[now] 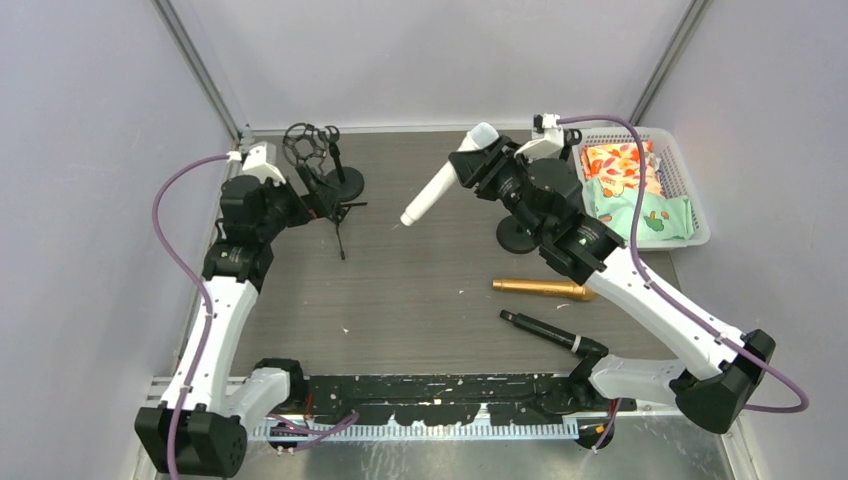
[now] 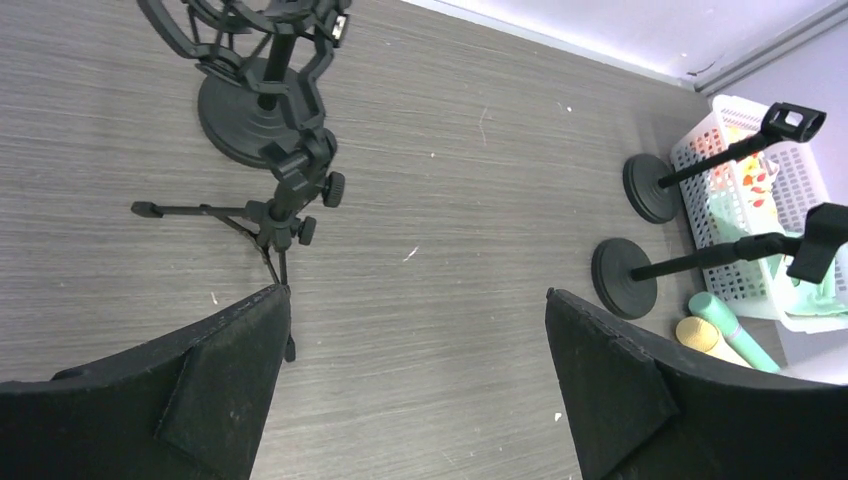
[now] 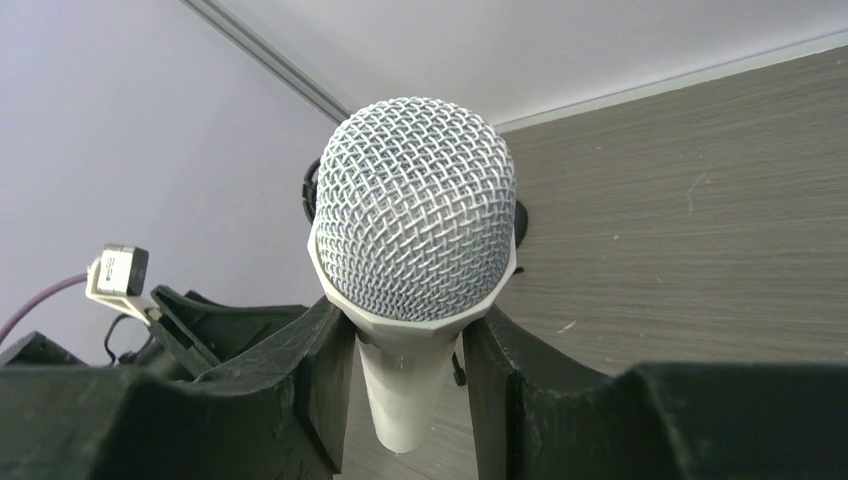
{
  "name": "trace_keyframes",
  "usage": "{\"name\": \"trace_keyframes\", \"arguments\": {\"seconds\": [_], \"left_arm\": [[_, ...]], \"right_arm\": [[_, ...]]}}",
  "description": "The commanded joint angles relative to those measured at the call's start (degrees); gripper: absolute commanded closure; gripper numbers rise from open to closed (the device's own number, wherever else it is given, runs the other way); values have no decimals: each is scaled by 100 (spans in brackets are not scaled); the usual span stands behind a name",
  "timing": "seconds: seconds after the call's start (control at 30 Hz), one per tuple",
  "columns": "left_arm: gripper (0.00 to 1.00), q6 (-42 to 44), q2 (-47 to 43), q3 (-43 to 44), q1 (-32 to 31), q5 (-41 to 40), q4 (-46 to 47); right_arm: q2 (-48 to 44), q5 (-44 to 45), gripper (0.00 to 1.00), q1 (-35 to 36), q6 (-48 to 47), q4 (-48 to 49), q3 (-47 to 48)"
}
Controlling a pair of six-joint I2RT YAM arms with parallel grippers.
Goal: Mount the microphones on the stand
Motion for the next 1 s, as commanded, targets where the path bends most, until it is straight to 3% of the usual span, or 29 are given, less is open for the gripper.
{"name": "trace_keyframes", "arguments": {"seconds": [0.0,0.47,0.67,0.83,0.97], "left_arm": [[0,-97,158,-293,349,593,1149],[10,-85,1569,-614,992,1025,3463],[16,-119,2308,-429,1087,1557,4119],[24,-313,2729,-284,1098,1773,4382],[38,-496,3012,-175,1098,2019,4504]], "right_arm": [[-460,56,99,-11,-337,-182,-29],[-1045,-373,99,-8,-688,-361,-280],[-1101,-447,99,-6,-765,-395,-265],[-1123,-401,99,-8,-802,-431,-243],[-1146,-407,99,-4,-814,-400,-268]]}}
